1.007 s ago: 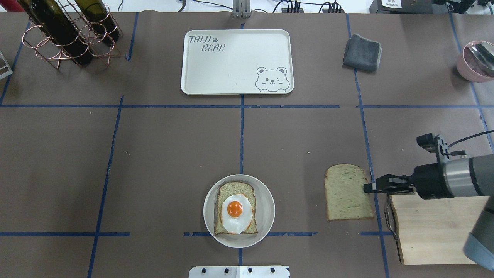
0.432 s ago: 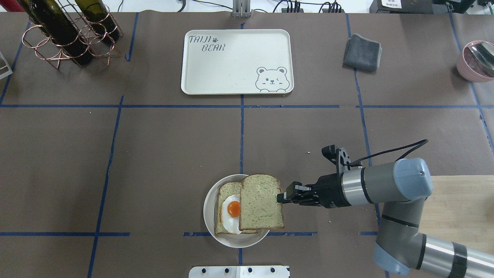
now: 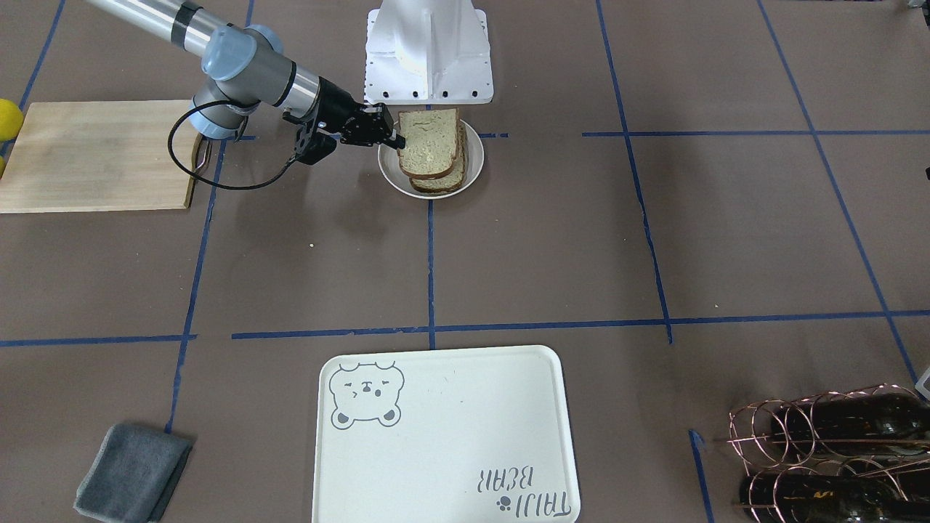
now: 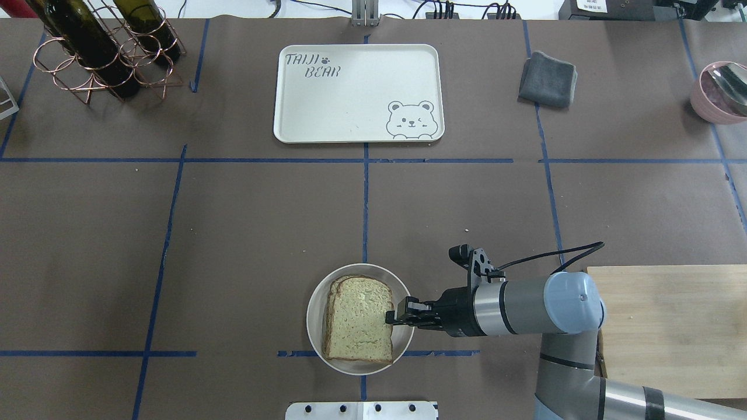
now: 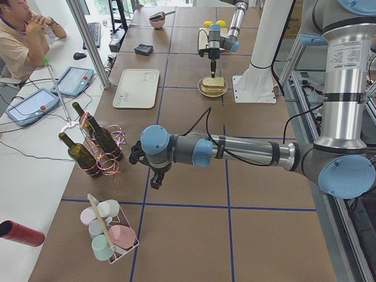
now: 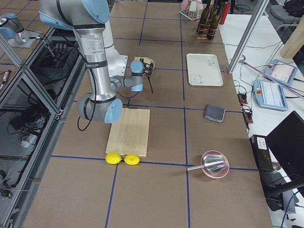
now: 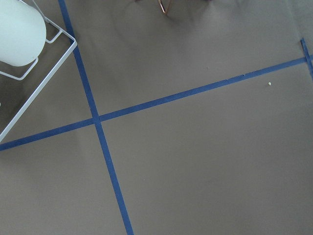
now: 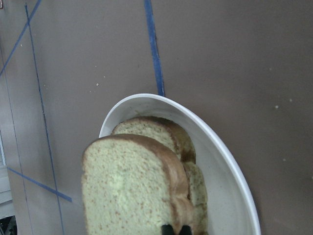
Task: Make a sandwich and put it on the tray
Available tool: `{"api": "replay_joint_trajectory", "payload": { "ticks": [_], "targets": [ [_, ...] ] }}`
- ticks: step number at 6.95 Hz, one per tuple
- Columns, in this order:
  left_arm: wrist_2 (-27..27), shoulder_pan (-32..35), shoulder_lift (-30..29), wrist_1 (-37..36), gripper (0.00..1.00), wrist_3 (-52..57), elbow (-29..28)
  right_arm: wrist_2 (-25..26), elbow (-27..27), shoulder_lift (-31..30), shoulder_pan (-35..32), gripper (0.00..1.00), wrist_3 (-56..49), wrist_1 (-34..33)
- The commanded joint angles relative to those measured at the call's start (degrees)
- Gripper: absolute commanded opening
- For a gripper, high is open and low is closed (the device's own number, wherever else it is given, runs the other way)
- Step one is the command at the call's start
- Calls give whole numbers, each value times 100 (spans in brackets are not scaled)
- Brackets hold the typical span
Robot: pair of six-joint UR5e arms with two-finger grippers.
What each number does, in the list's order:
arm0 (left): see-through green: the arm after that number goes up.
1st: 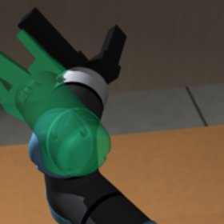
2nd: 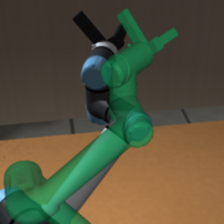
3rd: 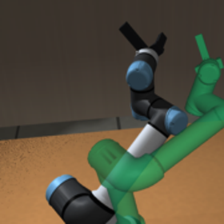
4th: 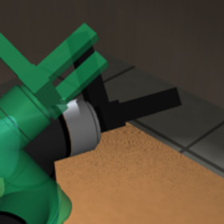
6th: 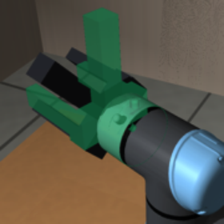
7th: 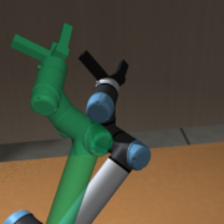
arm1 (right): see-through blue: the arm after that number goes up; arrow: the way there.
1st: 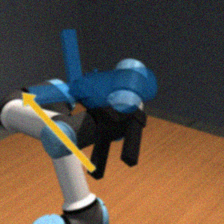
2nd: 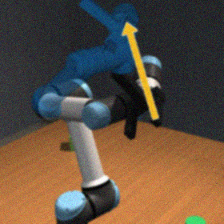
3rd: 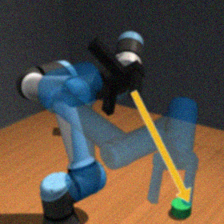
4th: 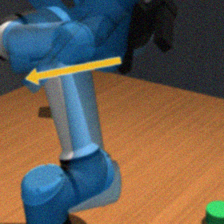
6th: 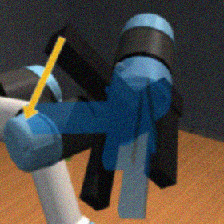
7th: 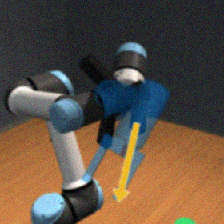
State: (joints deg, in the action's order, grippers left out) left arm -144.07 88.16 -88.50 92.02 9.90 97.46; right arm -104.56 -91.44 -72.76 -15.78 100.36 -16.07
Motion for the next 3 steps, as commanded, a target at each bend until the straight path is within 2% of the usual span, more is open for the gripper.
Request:
{"api": "replay_joint_trajectory", "payload": {
  "ticks": [1, 3],
  "targets": [
    [-7, 0, 0, 0, 100, 3, 9, 103, 21, 43, 84, 0, 1, -18],
    [-7, 0, 0, 0, 100, 3, 1, 111, 3, 60, -12, 0, 1, -10]
  ]
}}
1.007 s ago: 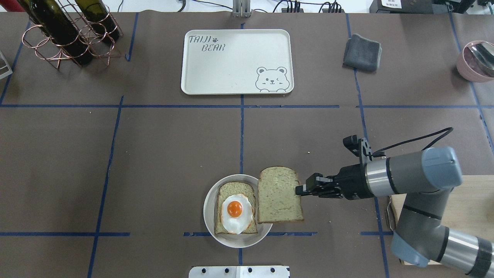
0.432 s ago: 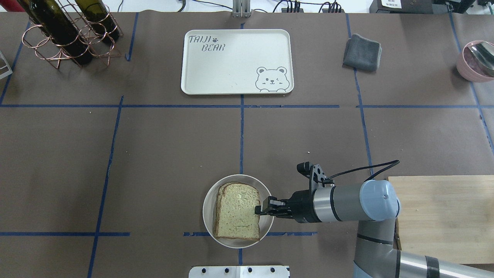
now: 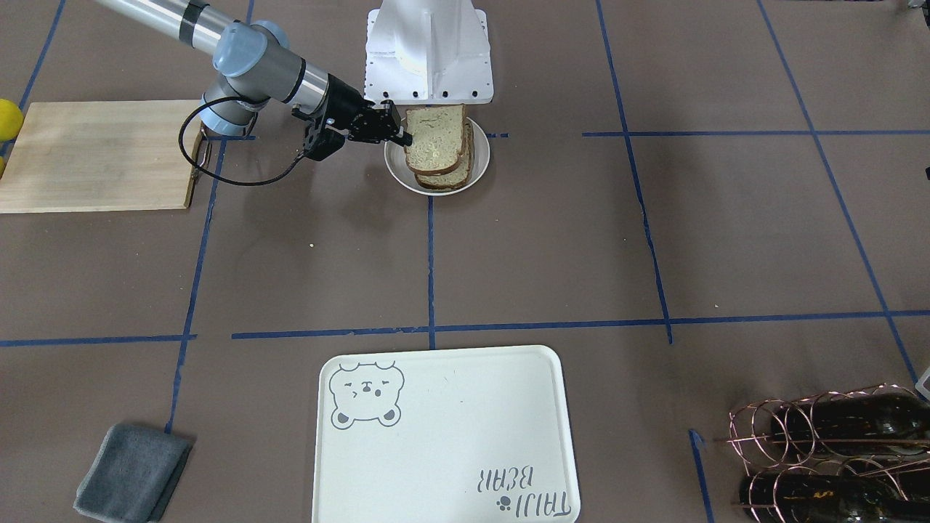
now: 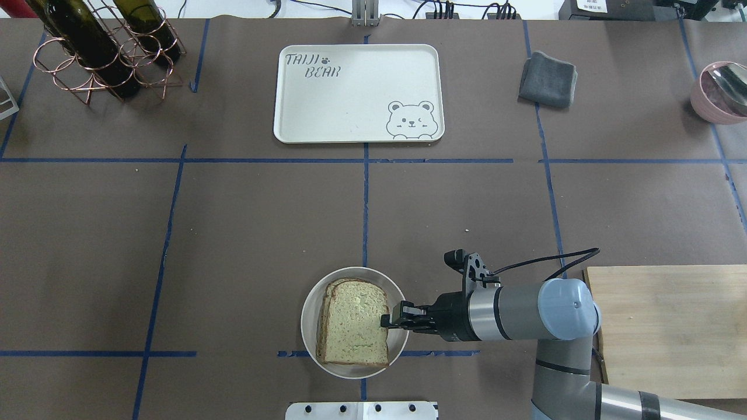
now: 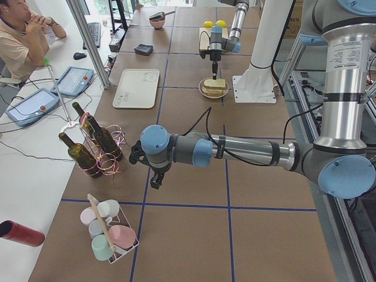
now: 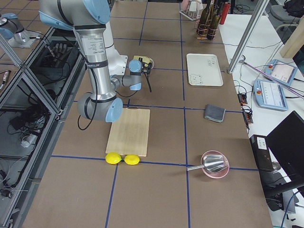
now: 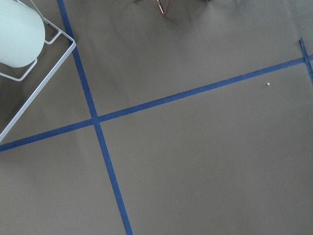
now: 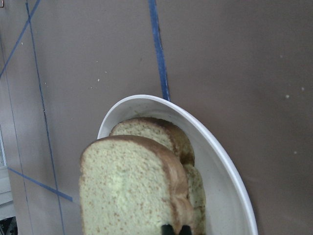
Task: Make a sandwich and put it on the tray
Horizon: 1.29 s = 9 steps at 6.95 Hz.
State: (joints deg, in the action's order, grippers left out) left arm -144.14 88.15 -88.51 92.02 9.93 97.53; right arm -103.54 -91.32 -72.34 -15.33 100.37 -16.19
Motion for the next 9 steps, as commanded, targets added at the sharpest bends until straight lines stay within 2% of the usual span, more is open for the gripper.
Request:
{"api": "replay_joint_trajectory", "payload": {
  "ticks": [1, 2, 3, 4, 5, 6, 8, 9],
  "targets": [
    [0, -9, 0, 0, 100, -9, -6, 10, -9, 27, -75, 76, 17, -7],
    [0, -87, -17, 69, 100, -17, 3, 27, -35, 35, -84, 100, 157, -77],
    [0, -410, -18, 410, 100, -122, 3, 27, -87, 114, -127, 100, 193, -121],
    [0, -735, -26, 735, 100, -1097, 98, -8, -262, 71, -206, 100, 193, -139],
    [26, -1295, 0, 1617, 100, -2291, 273, -34, -385, -25, -363, 100, 193, -182],
    [43, -1823, 78, 2452, 100, -3495, 397, -287, -456, -226, -713, 100, 193, -209],
    [314, -3017, 263, 4209, 97, -5921, 687, -2406, -510, -929, -2430, 100, 159, -209],
    [1195, -4033, 255, 4514, 97, -7455, 1080, -2738, -466, -1097, -2831, 100, 97, -209]
  ]
}}
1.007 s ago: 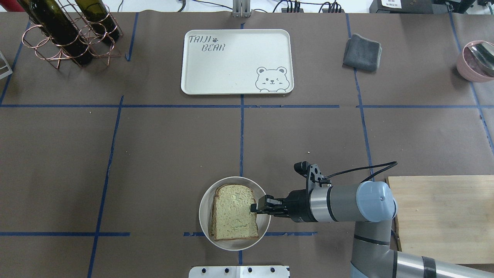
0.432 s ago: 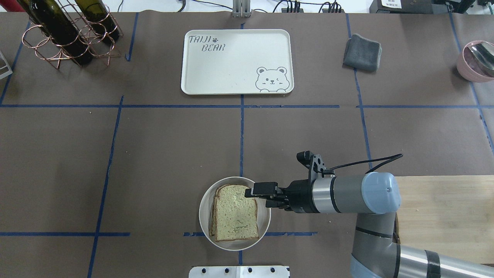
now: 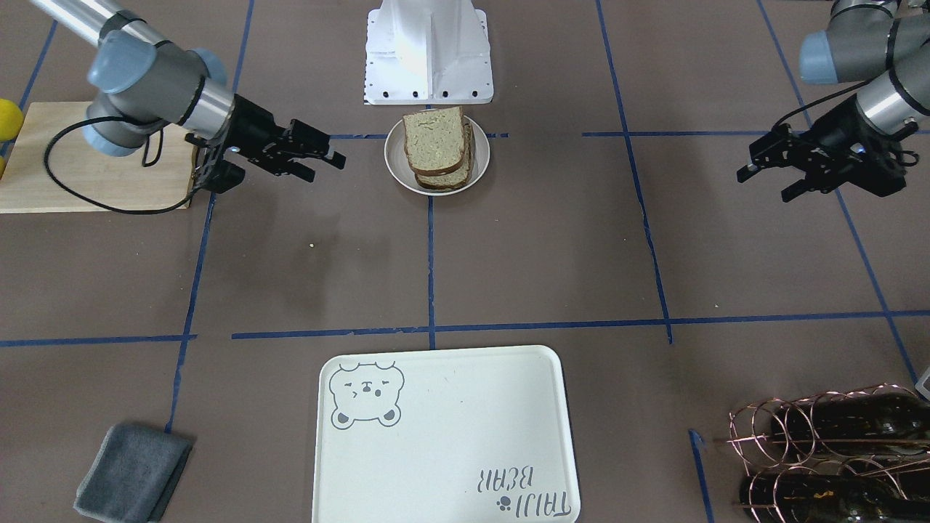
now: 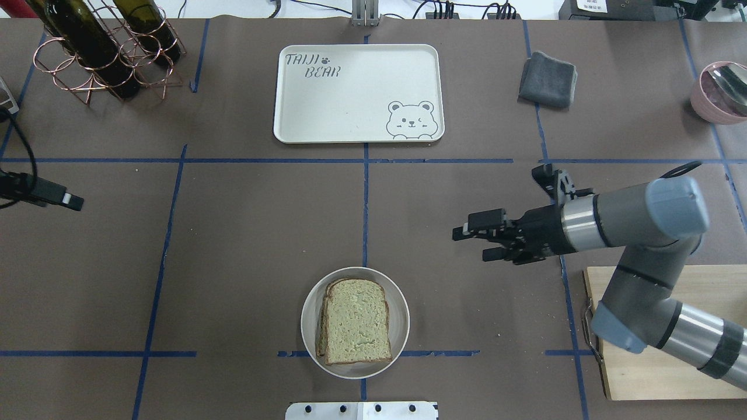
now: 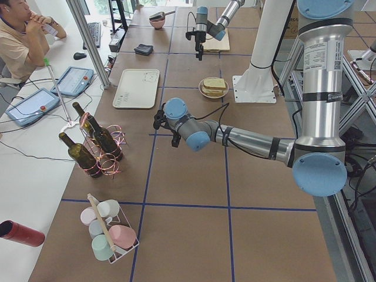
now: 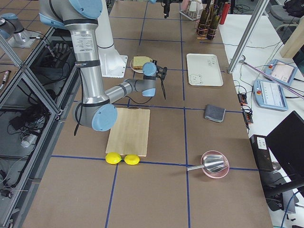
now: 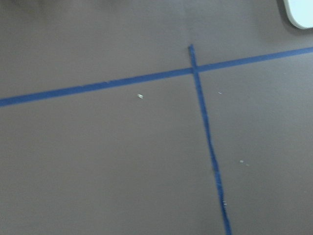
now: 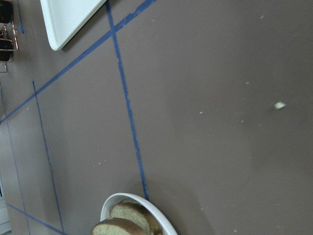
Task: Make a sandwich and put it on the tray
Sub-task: 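Withdraw the right gripper toward the cutting board while the left arm reaches toward the plate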
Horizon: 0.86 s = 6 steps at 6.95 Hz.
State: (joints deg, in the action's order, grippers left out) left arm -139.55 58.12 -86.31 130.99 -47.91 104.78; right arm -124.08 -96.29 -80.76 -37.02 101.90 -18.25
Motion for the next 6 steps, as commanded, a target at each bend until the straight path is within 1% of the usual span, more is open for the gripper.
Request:
{"api": "replay_joint_trajectory", "payload": {
  "ticks": [1, 2, 3, 4, 5, 6],
  "targets": [
    [1597, -2031, 9, 621, 89, -3105, 837, -879, 41, -325, -927, 100, -134, 5],
    [2180, -2738, -26, 586, 86, -3589, 955, -1238, 93, -439, -1243, 100, -344, 14],
    [2969, -3336, -166, 560, 75, -4029, 948, -1355, 128, -579, -1359, 100, -581, 31],
    [3403, -3682, -463, 394, 70, -4164, 826, -1347, 216, -598, -1343, 100, -696, 66],
    [3451, -3755, -1310, -617, 70, -4166, 633, -1347, 216, -625, -1343, 100, -697, 75],
    [3469, -3773, -1971, -1010, 70, -4174, 188, -1338, 234, -625, -1334, 100, -697, 75]
  ]
}}
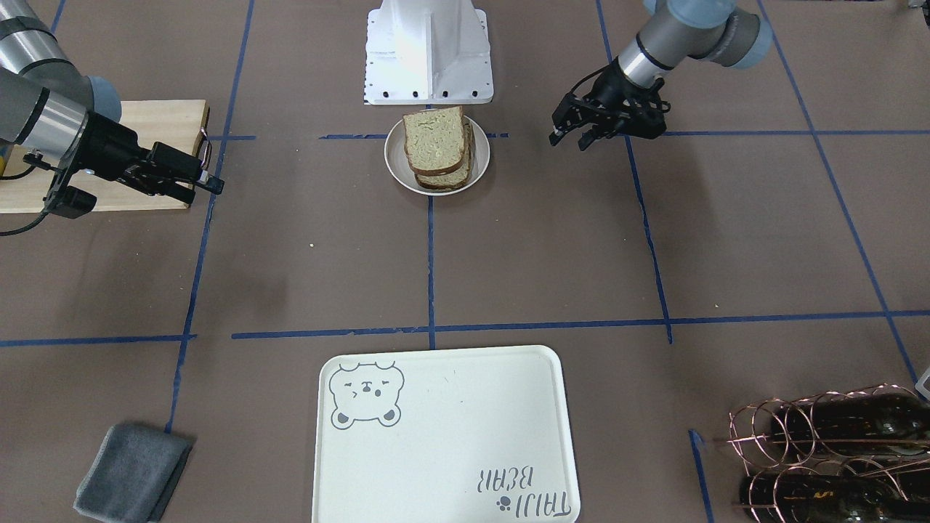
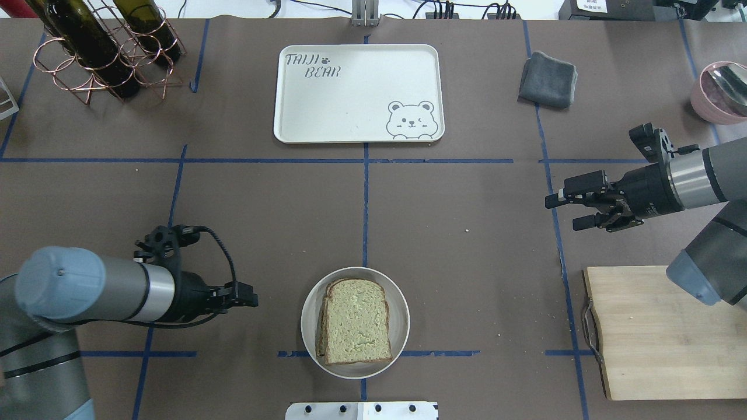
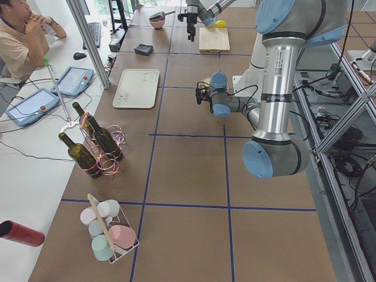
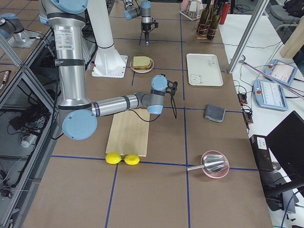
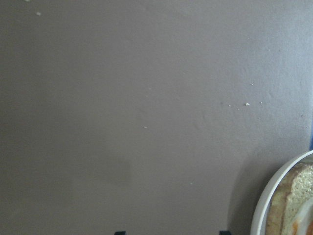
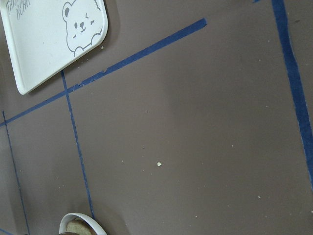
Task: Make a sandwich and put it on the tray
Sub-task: 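Withdraw the right gripper toward the cutting board while the left arm reaches toward the plate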
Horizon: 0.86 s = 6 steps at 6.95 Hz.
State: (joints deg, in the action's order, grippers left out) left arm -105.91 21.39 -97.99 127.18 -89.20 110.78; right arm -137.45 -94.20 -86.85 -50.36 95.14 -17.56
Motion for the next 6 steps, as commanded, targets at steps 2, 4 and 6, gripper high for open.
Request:
{"api": "replay_joint_trajectory", "payload": {
  "ticks": [2, 4, 6],
  "targets": [
    [316, -214, -941, -642, 62, -53, -505, 69, 24, -16, 34, 100, -31, 7],
    [317, -380, -1029, -642, 54, -80, -496, 25, 24, -7, 52, 100, -48, 7],
    [317, -495, -1020, -642, 38, -80, -470, 25, 24, -7, 61, 100, -48, 7]
  ]
}}
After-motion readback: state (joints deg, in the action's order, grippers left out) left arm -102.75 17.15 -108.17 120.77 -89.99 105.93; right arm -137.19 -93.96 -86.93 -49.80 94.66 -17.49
